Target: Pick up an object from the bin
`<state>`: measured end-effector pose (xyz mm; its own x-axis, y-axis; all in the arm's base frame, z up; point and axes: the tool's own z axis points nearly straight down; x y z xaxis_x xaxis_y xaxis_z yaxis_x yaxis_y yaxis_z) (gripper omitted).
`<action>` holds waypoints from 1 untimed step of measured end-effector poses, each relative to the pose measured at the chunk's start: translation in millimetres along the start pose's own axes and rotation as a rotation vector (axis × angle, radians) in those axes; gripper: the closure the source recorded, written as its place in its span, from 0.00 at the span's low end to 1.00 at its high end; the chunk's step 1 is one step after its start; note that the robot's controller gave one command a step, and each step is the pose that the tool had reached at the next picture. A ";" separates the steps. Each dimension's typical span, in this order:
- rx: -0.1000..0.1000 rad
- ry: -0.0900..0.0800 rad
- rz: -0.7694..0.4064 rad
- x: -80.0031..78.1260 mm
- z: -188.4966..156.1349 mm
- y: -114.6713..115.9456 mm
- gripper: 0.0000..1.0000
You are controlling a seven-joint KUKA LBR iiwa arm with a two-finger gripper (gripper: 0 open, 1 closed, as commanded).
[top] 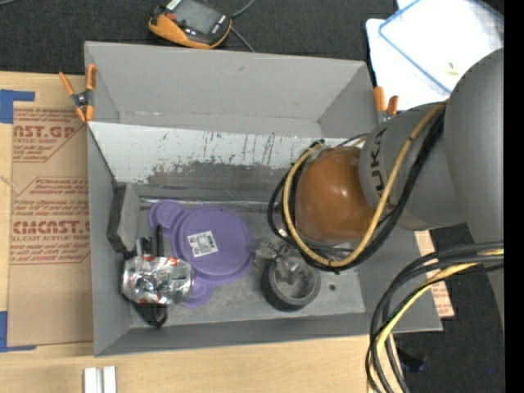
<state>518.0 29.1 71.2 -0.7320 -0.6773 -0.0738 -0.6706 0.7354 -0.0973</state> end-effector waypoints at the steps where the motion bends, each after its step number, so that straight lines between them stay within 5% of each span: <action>1: -0.001 -0.002 -0.028 -19.1 -167.9 -19.6 1.00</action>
Offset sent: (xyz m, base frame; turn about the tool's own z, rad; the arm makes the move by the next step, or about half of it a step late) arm 0.0000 0.0000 0.0000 0.0000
